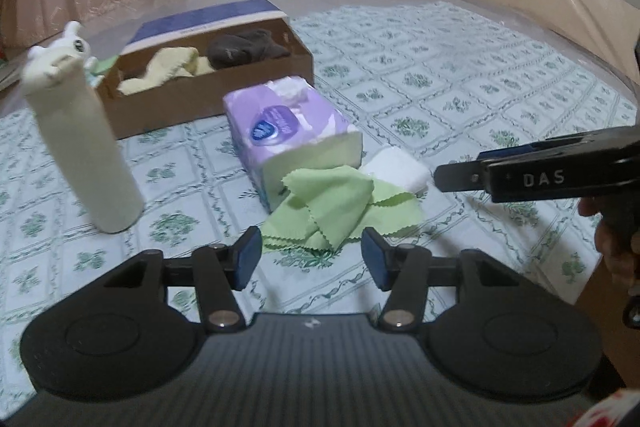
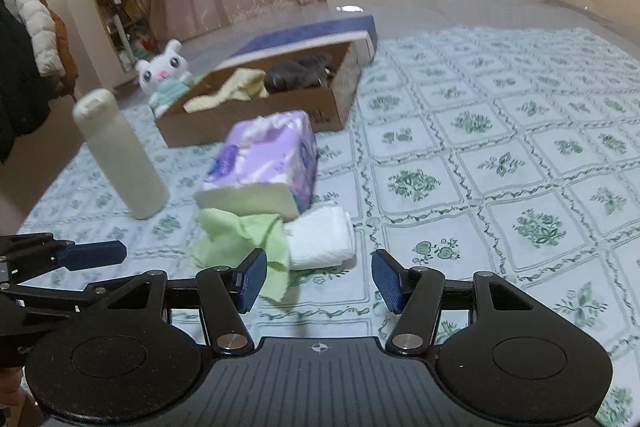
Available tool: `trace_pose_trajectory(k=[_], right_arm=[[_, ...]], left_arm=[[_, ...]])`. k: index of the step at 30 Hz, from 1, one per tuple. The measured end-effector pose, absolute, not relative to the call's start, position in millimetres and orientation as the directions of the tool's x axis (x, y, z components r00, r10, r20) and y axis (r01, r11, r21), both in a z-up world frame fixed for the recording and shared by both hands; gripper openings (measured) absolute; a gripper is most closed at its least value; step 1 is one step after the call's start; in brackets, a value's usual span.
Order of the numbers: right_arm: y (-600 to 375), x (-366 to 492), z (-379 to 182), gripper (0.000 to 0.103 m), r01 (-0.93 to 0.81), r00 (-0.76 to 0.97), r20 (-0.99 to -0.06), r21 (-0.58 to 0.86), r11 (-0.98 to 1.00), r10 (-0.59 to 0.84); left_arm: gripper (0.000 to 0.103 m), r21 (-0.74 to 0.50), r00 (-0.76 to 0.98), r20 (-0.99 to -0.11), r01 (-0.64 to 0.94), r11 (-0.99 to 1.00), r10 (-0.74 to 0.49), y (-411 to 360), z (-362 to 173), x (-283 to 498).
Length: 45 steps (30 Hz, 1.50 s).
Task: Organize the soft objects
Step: 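Grasp the light green cloth with the left gripper while the right approaches the white towel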
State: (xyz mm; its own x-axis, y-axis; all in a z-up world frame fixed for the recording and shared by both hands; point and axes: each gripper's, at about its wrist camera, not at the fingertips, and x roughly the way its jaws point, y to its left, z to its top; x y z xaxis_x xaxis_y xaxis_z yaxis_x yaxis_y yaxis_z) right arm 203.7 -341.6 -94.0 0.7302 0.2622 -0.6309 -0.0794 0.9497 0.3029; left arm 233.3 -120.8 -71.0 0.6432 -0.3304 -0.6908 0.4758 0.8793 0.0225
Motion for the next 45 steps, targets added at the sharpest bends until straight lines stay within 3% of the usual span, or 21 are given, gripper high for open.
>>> trace_pose_trajectory(k=[7, 17, 19, 20, 27, 37, 45], right_arm=[[-347, 225, -113, 0.058, -0.057, 0.713, -0.653, 0.312, 0.948, 0.257], [-355, 233, -120, 0.058, -0.031, 0.71, -0.657, 0.33, 0.943, 0.254], [-357, 234, -121, 0.058, -0.028, 0.708, -0.657, 0.339, 0.94, 0.258], [-357, 234, -122, 0.058, -0.025, 0.707, -0.658, 0.344, 0.939, 0.26], [-355, 234, -122, 0.058, -0.037, 0.701, -0.658, 0.351, 0.936, 0.275], [-348, 244, -126, 0.058, -0.083, 0.698, -0.652, 0.337, 0.938, 0.296], [-342, 259, -138, 0.058, -0.124, 0.694, -0.63, 0.374, 0.919, 0.35]], left_arm=[[0.065, 0.048, 0.633, -0.687, 0.529, 0.847, -0.356, -143, -90, 260], [0.067, -0.018, 0.576, -0.727, 0.528, 0.849, -0.373, -146, -118, 293], [0.059, -0.027, 0.57, -0.724, 0.538, 0.842, -0.388, -145, -118, 292], [0.045, -0.042, 0.56, -0.721, 0.553, 0.832, -0.409, -144, -118, 291], [0.004, -0.053, 0.575, -0.703, 0.545, 0.837, -0.419, -130, -108, 280], [0.004, -0.025, 0.683, -0.675, 0.359, 0.933, -0.281, -69, -85, 270], [0.004, -0.019, 0.688, -0.706, 0.217, 0.976, -0.167, -32, -83, 264]])
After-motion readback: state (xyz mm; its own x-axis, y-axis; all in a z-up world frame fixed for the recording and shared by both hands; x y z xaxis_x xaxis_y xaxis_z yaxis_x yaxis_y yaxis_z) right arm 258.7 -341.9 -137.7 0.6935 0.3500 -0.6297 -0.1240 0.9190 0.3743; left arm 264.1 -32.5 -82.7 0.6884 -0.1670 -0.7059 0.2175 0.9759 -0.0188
